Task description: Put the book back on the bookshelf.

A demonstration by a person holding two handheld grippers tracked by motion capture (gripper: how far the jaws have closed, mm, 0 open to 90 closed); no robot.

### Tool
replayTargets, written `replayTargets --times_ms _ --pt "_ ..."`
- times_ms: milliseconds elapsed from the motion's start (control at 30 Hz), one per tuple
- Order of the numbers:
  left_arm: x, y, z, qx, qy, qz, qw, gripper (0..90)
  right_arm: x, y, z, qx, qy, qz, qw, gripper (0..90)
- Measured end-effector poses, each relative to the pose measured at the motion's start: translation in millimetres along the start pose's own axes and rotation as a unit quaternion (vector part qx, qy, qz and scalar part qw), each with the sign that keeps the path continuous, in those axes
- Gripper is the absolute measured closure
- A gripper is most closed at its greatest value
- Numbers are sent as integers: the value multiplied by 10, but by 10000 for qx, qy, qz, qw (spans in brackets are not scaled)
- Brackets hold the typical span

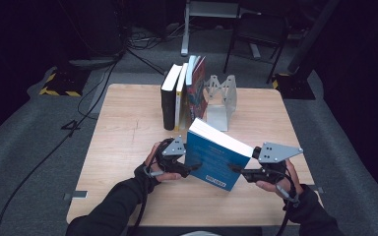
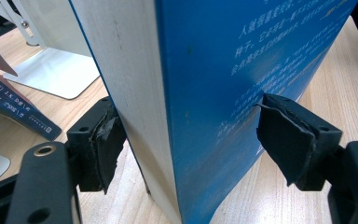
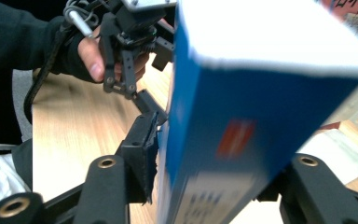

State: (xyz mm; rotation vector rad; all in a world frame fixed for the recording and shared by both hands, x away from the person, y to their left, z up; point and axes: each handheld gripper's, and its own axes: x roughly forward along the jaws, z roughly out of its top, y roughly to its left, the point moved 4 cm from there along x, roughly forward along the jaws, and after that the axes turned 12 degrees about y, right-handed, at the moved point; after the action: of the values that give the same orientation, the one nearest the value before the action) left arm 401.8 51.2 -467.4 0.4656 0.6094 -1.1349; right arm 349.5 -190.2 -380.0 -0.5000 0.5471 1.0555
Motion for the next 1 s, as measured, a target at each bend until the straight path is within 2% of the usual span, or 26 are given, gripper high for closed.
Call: replayTargets --times_ms 100,167,433,600,633,833,933,1000 --pt "1 -6 1 13 14 21 10000 250 -22 5 112 -1 124 14 9999 461" --pt "3 -12 2 16 32 55 10000 247 -36 -3 174 -1 100 77 9999 458" --pt "10 -11 0 29 14 58 10000 242 5 -30 283 131 148 164 9997 450" --pt "10 -10 -2 25 14 56 10000 241 11 -40 324 171 217 110 9996 503" --pt "11 -10 -2 21 10 55 10000 241 14 -48 330 228 222 12 9995 550" --pt "15 -23 -7 10 55 81 10000 231 11 -45 338 233 256 53 9994 581" --pt "-3 -32 -46 20 203 218 9996 236 9 -34 342 247 253 88 9993 591" --pt "-11 -41 -132 69 496 457 9977 256 7 -27 344 244 264 88 9993 593"
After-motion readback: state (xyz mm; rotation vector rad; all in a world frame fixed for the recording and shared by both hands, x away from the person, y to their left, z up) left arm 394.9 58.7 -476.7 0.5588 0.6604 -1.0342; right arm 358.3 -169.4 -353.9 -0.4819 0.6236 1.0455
